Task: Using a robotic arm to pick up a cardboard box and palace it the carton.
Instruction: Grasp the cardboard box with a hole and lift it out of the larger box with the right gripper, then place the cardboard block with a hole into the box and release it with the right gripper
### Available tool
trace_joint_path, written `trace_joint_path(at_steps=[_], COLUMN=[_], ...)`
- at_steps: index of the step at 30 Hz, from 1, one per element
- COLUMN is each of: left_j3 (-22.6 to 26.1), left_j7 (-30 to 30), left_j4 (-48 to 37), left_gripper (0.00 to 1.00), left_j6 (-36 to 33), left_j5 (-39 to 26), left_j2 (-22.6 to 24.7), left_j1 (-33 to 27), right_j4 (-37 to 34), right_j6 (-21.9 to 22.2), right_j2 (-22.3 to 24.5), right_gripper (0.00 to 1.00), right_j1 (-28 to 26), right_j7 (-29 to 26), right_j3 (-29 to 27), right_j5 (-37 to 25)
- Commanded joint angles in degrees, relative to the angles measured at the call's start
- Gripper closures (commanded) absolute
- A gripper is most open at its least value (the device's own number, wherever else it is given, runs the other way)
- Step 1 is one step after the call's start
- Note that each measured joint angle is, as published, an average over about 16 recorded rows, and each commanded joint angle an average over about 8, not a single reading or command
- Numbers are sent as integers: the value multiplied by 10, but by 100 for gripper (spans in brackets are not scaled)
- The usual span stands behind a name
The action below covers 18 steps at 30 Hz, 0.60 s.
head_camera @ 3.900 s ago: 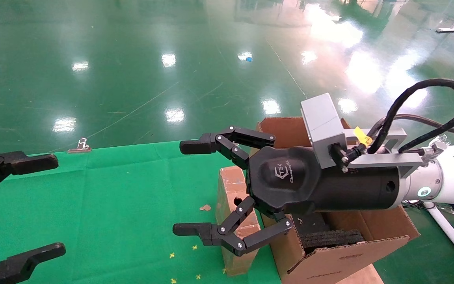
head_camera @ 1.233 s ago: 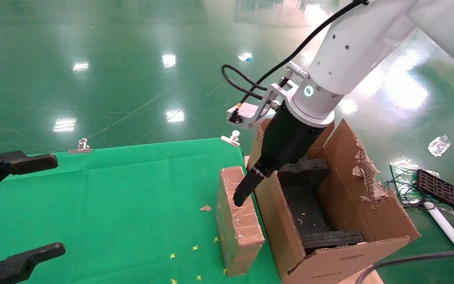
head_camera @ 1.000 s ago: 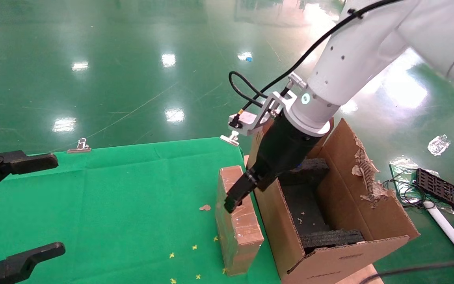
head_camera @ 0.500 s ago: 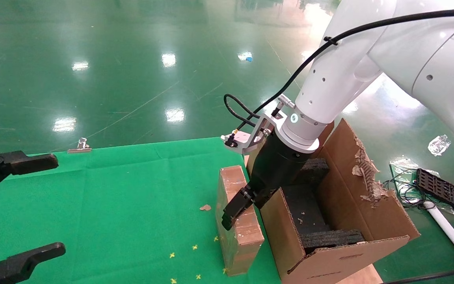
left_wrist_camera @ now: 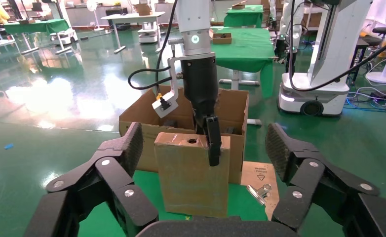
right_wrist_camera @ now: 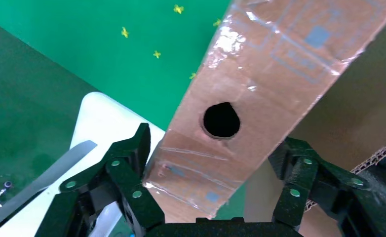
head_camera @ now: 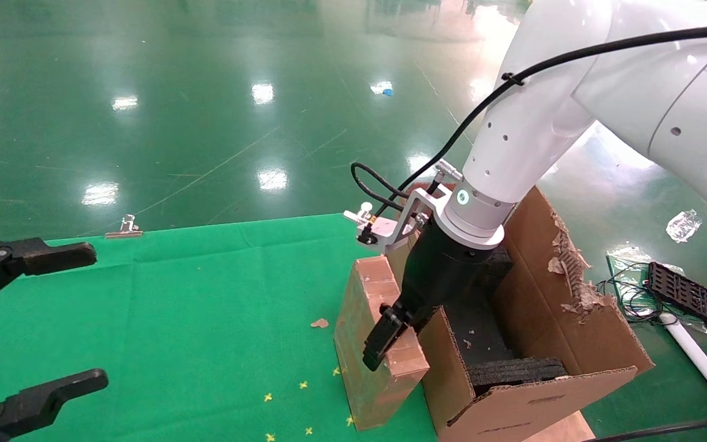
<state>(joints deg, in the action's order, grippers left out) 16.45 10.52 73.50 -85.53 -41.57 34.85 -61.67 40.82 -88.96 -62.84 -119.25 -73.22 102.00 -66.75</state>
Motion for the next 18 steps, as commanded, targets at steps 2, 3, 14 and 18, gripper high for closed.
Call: trace_joint_path(at_steps=[2,3,14,18], left_j3=[0,0,1,1], left_j7=[0,0,0,0], left_j4=[0,0,0,0], left_gripper=[100,100,100,100], left_j6=[0,0,0,0], left_j5=[0,0,0,1], left_j2=[0,0,0,0], left_j1=[0,0,0,0], right_j4=[7,10,60,73], right_j6=[3,5,58,87], right_j2=[3,5,53,94], right_gripper=[100,100,100,100], right_j1=[0,0,-21,-53], right_j7=[-1,0,29,62], right_j3=[5,5,-11,-39], right_j5=[-1,-2,-6,8])
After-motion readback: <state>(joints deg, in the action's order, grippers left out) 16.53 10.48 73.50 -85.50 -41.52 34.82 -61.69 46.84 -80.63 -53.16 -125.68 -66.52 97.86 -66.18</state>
